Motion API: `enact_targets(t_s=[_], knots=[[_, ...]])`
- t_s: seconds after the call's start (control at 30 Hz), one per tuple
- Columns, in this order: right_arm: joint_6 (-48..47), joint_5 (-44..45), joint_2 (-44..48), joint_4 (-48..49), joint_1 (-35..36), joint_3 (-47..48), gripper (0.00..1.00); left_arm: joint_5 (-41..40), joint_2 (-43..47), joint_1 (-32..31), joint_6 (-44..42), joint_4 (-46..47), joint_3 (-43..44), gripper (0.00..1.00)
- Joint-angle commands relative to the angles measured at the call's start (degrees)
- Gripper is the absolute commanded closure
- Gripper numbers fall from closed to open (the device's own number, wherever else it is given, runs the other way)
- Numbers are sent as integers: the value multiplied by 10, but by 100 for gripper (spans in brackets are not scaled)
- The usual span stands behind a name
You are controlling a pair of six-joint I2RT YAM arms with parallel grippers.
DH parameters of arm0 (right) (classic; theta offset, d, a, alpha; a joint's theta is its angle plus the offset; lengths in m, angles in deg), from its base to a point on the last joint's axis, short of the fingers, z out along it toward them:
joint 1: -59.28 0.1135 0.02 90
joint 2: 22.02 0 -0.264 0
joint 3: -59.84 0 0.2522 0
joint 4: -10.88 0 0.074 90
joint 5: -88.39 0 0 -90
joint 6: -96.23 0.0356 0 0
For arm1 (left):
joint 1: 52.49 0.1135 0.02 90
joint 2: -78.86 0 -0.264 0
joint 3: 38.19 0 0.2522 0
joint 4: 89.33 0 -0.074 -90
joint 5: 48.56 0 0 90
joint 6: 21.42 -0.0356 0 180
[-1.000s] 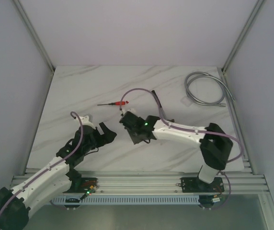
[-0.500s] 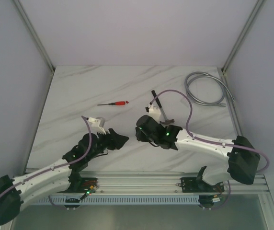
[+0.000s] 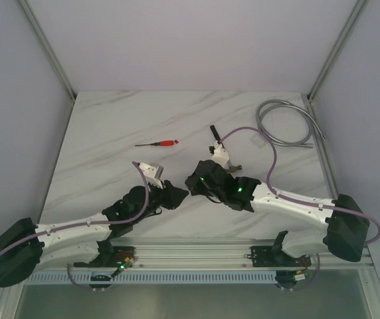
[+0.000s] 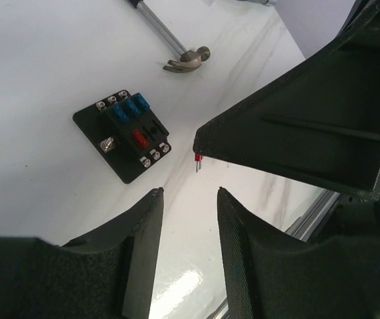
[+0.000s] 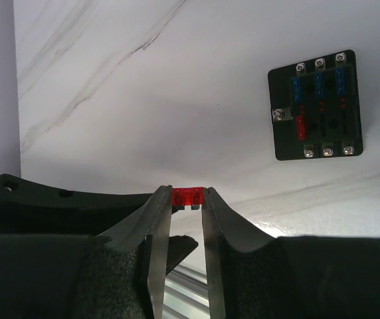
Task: Snap on the fuse box
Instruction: Pick up the fuse from the center of the board.
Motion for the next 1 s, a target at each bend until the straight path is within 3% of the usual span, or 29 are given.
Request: enact_targets(t_s=[0.0,0.37,0.73,0.87,0.97], knots=[[16,7,13,20,4,-13,82,-33,-12,-8,-22,60,14,53],[25,-26,17,40,4,-30,82,-44,-40,-10,-36,79,30,63],[35,-45,22,60,4,-47,81,-38,-27,-13,-53,78,26,89],[30,-42,32,78,3,-57,74,-46,-13,-13,-62,59,26,98],[2,-43,43,96,-8,-63,66,-58,1,-13,-68,39,27,100]])
